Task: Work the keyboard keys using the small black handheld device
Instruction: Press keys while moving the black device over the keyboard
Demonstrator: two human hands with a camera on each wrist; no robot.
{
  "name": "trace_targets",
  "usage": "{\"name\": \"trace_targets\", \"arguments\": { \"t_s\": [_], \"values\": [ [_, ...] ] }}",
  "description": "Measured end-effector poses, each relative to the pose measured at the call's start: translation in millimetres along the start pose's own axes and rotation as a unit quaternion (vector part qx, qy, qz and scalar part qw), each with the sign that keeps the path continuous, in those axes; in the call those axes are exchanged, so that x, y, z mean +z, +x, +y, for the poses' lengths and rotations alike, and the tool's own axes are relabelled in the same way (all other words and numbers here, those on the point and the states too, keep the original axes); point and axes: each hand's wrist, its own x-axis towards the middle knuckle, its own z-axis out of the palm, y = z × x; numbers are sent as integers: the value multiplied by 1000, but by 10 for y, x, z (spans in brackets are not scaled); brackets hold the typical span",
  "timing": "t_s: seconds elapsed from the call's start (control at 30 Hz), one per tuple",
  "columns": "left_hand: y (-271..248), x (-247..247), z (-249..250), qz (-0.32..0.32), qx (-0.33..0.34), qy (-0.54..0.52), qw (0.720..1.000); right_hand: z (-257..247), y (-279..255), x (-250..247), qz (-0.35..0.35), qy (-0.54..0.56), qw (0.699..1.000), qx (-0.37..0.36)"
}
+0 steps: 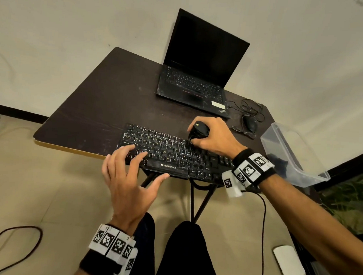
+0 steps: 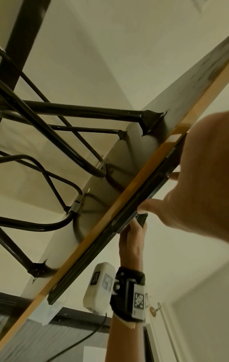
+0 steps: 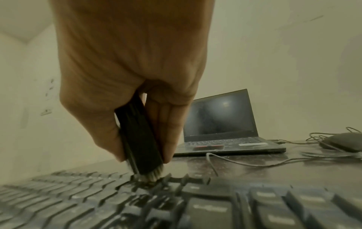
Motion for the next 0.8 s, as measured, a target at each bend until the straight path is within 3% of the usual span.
{"name": "trace_targets", "arguments": {
  "t_s": [0.07,0.17,0.33,0.43,0.6,0.7,0.8],
  "values": [
    [19,5,-15,-6,-21,-9,1000,-17,-27,39,-14,14,1000,-18],
    [19,11,-30,-13,-45,-10,999,-11,82,20,10,20,1000,17],
    [25,2,4,-18,-56,-18,998,-23,74,27,-20,23,1000,-1],
    [4,-8,4,-22,-61,-5,998,20,104,9,13,14,999,41],
    [16,-12,1,-23,-74,3,997,146,-55,-53,-6,46,997,55],
    [7,-12,3,-24,-75,15,997,237,-108,-79,26,50,995,86],
    [10,-19,-6,-23,-75,23,997,214,-163,-71,22,44,997,63]
  ]
}}
